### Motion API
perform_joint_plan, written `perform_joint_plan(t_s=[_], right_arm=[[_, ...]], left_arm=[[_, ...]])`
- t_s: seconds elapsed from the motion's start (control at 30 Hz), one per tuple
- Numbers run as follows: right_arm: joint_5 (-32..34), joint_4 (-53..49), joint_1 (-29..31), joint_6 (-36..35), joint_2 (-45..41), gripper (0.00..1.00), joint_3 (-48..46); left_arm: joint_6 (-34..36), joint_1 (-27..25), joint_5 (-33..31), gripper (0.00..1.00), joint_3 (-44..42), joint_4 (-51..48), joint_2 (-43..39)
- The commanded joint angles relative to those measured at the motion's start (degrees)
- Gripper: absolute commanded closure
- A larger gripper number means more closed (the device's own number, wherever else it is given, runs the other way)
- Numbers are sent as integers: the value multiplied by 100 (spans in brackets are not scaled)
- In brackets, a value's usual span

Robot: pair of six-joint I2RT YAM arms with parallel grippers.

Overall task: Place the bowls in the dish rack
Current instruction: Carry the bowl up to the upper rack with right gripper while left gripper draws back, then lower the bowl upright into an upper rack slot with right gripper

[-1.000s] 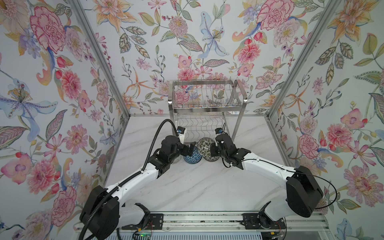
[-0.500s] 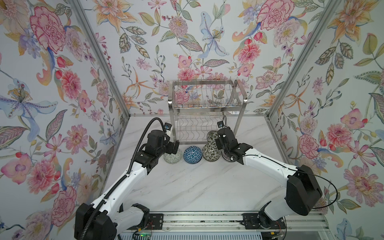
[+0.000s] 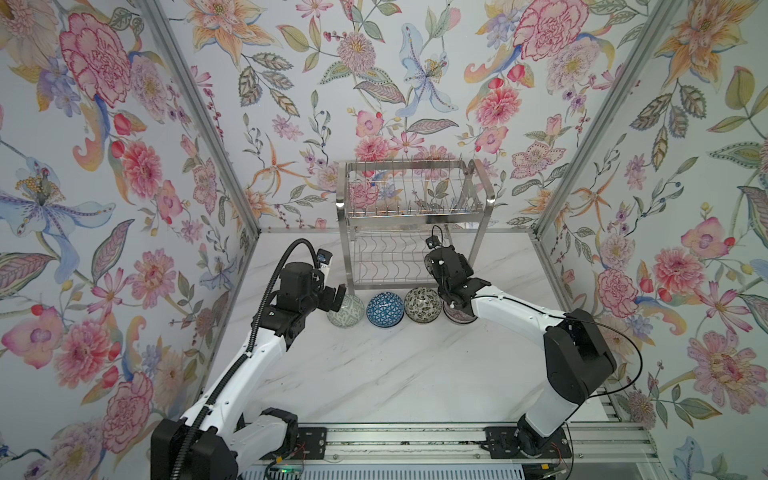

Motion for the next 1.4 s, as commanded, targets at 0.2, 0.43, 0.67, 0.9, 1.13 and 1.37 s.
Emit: perform_joint_plan(t_s=[0.2,0.43,0.67,0.9,1.13,1.37], right_arm=[[736,1503,3,-1686,824,100,801],[1300,2408,-14,-2674,1881,100,1525],[1695,2734,-160,-3336,2859,100,2647],[1743,2438,-391,-3355,3642,100,3594],[1739,1785,-561,-3171,4394,100,4604],[1957,1338,-697,-2938,4888,100,5243]], left_arm=[[-46,109,373,1,-184,216,-7],[-46,104,403,1,-235,233,-104],[-50,104,457,1,-227,224,-111],[-55,108,527,1,-227,233,-159],[-55,107,553,1,-220,211,-158],[-45,103,580,1,-220,198,-178]])
